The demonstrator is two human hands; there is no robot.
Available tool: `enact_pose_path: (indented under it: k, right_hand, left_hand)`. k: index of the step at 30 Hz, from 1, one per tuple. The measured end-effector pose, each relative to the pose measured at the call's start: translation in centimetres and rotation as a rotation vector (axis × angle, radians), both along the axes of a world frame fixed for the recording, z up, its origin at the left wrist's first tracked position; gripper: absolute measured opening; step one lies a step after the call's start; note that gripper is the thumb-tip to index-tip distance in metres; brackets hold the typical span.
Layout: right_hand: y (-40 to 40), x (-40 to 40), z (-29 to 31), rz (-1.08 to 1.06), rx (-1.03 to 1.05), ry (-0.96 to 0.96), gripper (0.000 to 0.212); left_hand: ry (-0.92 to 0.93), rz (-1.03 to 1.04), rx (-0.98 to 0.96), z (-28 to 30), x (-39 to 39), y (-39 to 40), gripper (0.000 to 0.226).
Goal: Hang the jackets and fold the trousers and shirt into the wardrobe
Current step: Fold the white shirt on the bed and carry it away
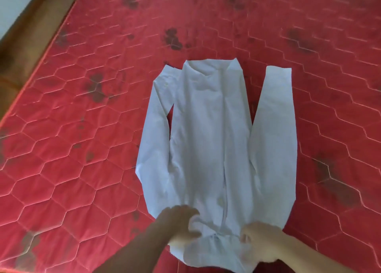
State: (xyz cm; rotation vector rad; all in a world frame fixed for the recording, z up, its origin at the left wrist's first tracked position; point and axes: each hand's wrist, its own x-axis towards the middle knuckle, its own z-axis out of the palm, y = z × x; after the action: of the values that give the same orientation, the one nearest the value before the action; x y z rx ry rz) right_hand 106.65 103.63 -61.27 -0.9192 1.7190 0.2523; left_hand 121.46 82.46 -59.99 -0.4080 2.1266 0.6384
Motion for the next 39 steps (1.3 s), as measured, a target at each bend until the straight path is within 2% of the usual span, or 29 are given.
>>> enact_pose_path:
  k: [2, 5, 9, 11, 14, 19, 23, 27, 30, 35, 39]
  right_hand:
    - [-1.6, -2.7, 0.6, -0.167, -0.122, 0.117, 0.034]
    - [-4.1, -6.0, 0.7, -0.284, -0.251, 0.282, 0.030]
    - [-7.0, -9.5, 0.7, -0.236, -0.285, 0.462, 0.013]
    - [-9.2, -11.4, 0.4, -0.214, -0.384, 0.605, 0.017]
    - [-13.4, -14.9, -1.2, -0.326, -0.558, 0.724, 0.030]
    - [-19.5, -21.1, -4.8, -0.153, -0.604, 0.829, 0.054]
    - [-23.0, -24.1, -7.8, -0.074, -0.560, 0.838, 0.060]
    - [-23.3, -26.1, -10.8, -0.206, -0.530, 0.792, 0.060]
    - [-21.6, -27.7, -12.3, -0.234, -0.551, 0.820, 0.061]
    - [-20.1, -30.5, -12.1, -0.309, -0.542, 0.901, 0.063]
    - [-18.3, -33.0, -10.9, -0.380, -0.514, 0.980, 0.054]
  left_hand:
    - [0.141, 0.152, -0.079, 0.2, -2.4, -2.5, 0.055]
    - [0.237, 0.281, -0.152, -0.1, -5.7, -6.6, 0.054]
    - [0.279, 0.206, -0.213, -1.3, -8.8, -10.8, 0.051]
    - [0.332, 0.136, -0.267, -2.3, -10.7, -12.1, 0.049]
    - [0.454, 0.088, -0.287, -4.1, -14.6, -13.5, 0.053]
    - [0.511, 0.085, -0.317, -7.2, -21.0, -16.4, 0.059]
    - [0.566, 0.124, -0.394, -10.0, -25.6, -17.8, 0.062]
    - [0.507, 0.223, -0.512, -13.3, -27.1, -19.1, 0.070]
    - [0.575, 0.217, -0.635, -14.4, -26.3, -20.0, 0.073]
    - [0.583, 0.291, -0.648, -14.6, -26.0, -21.9, 0.072]
    - [0.537, 0.334, -0.634, -13.8, -24.8, -24.2, 0.069]
